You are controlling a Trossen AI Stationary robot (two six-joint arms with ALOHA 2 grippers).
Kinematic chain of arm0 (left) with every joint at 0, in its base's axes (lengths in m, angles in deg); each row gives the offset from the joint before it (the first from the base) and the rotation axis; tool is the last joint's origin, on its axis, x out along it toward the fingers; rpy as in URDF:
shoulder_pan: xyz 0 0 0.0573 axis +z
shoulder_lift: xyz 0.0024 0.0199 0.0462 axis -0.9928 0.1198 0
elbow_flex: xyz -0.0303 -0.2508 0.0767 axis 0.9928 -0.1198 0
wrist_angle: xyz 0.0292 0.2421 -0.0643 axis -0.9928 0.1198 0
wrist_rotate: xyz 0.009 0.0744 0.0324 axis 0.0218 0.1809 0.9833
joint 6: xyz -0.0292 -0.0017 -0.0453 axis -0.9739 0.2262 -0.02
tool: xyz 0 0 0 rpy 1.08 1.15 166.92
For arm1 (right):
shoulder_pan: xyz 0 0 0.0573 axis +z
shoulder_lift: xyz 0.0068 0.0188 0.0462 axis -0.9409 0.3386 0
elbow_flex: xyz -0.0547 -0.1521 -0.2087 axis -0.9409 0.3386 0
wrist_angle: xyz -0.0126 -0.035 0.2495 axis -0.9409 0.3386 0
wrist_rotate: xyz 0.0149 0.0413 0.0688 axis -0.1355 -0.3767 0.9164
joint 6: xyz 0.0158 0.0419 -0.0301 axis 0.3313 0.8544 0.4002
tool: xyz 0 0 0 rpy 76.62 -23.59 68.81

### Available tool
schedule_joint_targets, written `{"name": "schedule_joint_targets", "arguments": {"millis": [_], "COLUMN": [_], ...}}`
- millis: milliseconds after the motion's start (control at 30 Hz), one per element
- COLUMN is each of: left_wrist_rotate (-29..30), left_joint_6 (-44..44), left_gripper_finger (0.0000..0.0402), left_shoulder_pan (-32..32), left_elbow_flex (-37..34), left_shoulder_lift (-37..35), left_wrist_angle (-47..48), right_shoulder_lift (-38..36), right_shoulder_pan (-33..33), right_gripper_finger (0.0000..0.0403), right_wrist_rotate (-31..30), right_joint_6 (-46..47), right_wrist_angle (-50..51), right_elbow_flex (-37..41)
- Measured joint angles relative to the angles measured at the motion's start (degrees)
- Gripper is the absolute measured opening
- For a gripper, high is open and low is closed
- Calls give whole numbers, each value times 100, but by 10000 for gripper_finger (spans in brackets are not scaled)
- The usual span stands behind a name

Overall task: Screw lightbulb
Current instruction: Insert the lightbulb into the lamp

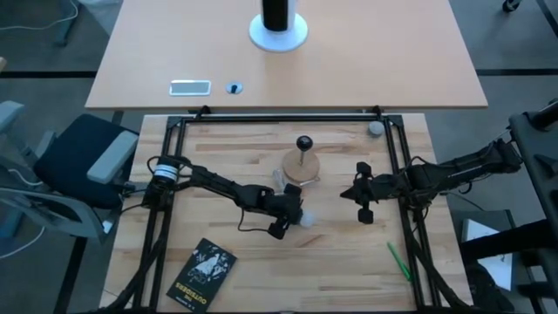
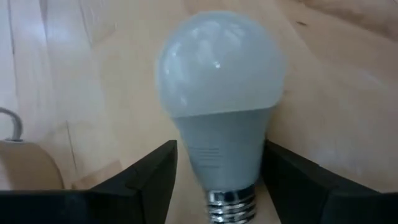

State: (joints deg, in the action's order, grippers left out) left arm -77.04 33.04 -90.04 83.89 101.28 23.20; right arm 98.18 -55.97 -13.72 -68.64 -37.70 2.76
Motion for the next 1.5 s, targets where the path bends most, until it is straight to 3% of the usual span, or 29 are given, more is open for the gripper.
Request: {"name": "schedule_joint_targets", "arguments": {"millis": [133, 333, 700, 1000, 1200, 1433, 1500], "left_wrist_rotate": [-104, -148, 50, 743, 787, 446, 294], "left_joint_6": [-186, -413, -620, 57, 435, 474, 429], "left_gripper_finger": [198, 127, 127, 127, 127, 127, 127], "left_shoulder_pan": [22, 29, 43, 59, 68, 179, 210], "left_elbow_flex": [115, 122, 105, 83, -183, -1155, -1426], "left_shoulder_lift": [90, 15, -717, -1875, -2648, -3070, -3066], "left_wrist_angle": [20, 136, 270, -9, -1084, -3904, -4581], "right_shoulder_lift": [-2, -26, -333, -350, -352, -233, -129], "right_shoulder_pan": [0, 0, 13, 11, 11, 11, 2], "right_gripper_finger": [8, 8, 8, 8, 8, 9, 9], "right_wrist_rotate": [0, 0, -5, -155, -657, -657, -666], "right_joint_6": [-2, -122, -552, -2107, -3105, -4240, -4071], "right_wrist_angle": [-5, -23, -328, -2107, -2966, -3510, -3857], "right_elbow_flex": [0, 2, -226, -256, -258, -258, -258]}}
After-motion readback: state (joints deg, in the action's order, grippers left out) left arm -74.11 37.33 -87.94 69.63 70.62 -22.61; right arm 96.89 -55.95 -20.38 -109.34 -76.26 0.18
